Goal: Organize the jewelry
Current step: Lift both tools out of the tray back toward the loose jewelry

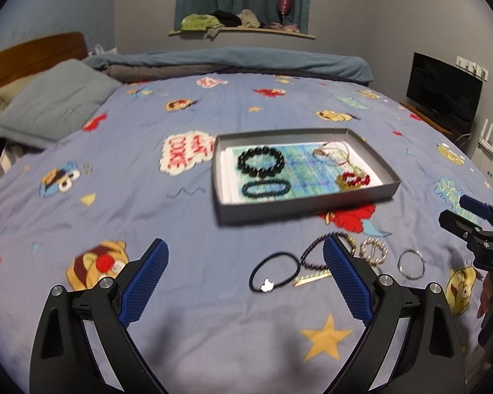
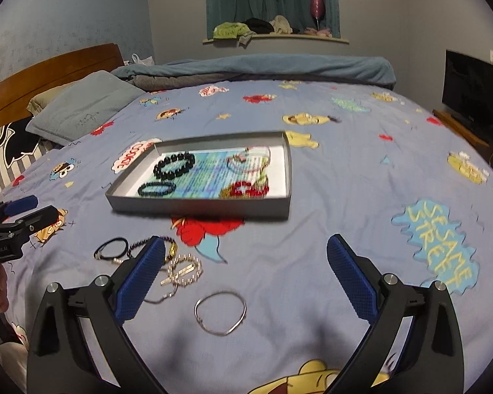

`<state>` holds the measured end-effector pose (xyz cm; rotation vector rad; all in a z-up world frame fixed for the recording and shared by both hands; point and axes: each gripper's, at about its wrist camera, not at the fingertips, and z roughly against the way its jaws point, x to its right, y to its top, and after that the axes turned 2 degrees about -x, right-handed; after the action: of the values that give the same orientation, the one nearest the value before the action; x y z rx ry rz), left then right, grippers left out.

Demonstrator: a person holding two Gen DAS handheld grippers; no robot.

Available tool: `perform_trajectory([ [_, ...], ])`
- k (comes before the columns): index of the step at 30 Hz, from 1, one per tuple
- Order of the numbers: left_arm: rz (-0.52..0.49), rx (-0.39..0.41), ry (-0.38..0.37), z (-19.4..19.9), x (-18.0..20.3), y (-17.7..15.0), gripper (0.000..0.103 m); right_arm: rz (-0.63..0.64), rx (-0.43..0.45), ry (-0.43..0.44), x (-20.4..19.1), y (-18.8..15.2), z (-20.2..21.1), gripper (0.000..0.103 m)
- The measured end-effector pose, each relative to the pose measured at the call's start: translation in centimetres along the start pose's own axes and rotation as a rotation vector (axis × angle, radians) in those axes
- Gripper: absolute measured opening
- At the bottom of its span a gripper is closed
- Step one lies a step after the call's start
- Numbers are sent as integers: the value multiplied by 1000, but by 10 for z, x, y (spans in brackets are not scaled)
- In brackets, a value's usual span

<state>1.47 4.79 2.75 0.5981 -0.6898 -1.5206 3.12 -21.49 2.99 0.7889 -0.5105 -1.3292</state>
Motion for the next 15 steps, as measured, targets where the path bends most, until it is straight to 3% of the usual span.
perform_trajectory([
  [15,1,-34,55,-27,-17,-27,95,37,-20,-25,1,-37,-22,97],
])
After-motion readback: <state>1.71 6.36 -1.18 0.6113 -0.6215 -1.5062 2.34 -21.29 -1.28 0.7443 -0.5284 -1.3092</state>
